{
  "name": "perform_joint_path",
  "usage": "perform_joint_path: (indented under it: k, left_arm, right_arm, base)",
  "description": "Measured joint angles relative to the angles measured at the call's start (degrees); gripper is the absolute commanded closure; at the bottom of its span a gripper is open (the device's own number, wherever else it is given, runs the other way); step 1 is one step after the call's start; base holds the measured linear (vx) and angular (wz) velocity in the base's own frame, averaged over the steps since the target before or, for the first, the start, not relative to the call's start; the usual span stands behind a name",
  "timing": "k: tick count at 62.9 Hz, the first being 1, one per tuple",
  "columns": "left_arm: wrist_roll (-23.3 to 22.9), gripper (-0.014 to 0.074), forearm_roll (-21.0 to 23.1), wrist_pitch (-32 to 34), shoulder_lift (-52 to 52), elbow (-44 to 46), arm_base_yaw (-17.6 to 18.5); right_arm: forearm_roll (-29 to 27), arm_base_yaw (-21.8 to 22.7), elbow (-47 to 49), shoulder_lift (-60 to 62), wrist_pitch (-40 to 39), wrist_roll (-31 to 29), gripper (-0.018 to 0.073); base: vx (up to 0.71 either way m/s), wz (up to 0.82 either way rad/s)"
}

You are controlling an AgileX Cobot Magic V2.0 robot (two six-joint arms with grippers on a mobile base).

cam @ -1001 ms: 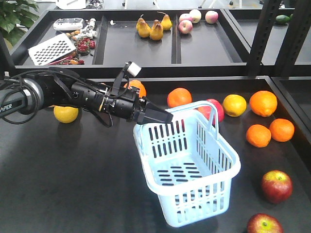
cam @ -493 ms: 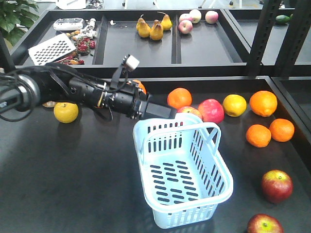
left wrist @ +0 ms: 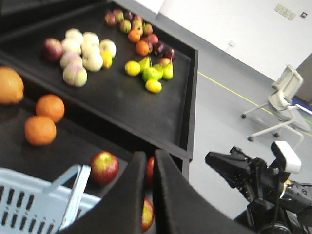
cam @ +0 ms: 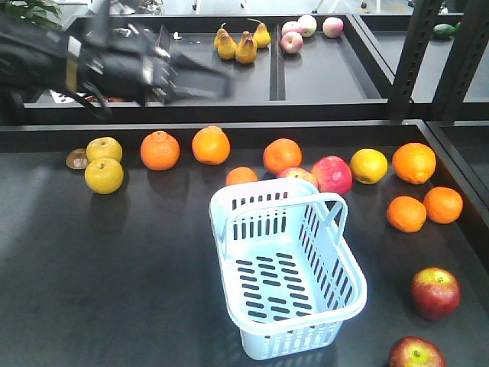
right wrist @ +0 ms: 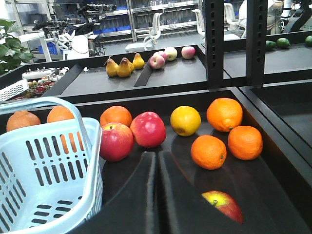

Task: Pick three apples into basket with both arms
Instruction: 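Open the left gripper and lift it away from the basket handle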

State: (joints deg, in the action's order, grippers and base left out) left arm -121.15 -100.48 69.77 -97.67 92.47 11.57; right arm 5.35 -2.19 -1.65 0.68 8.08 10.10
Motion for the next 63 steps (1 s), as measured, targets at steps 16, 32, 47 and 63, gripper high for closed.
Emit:
perform_joint_path:
  k: [16,32,47,63]
  left_arm:
    - [1.1,0.0604,0.0,1.0,12.8,-2.5,-0.8]
    - [5.9,0.0604,0.0,1.2,25.4,-20.1,-0.8]
    - [12.2,0.0604,0.0,0.9,42.8,-44.7,-0.8]
    - [13.2,0.0604,0.0,-8.6,61.9,-67.9,-0.8]
  right_arm:
    - [0.0,0.0,0.0,0.0,0.0,0.0,0.0566]
    - [0.0,0.0,0.0,0.0,0.0,0.0,0.0566]
    - [0.0,0.0,0.0,0.0,0.0,0.0,0.0566]
    - [0.0,0.0,0.0,0.0,0.0,0.0,0.0566]
  base:
    - [0.00,0.00]
    - [0.00,0.00]
    - [0.00,0.00]
    - [0.00,0.00]
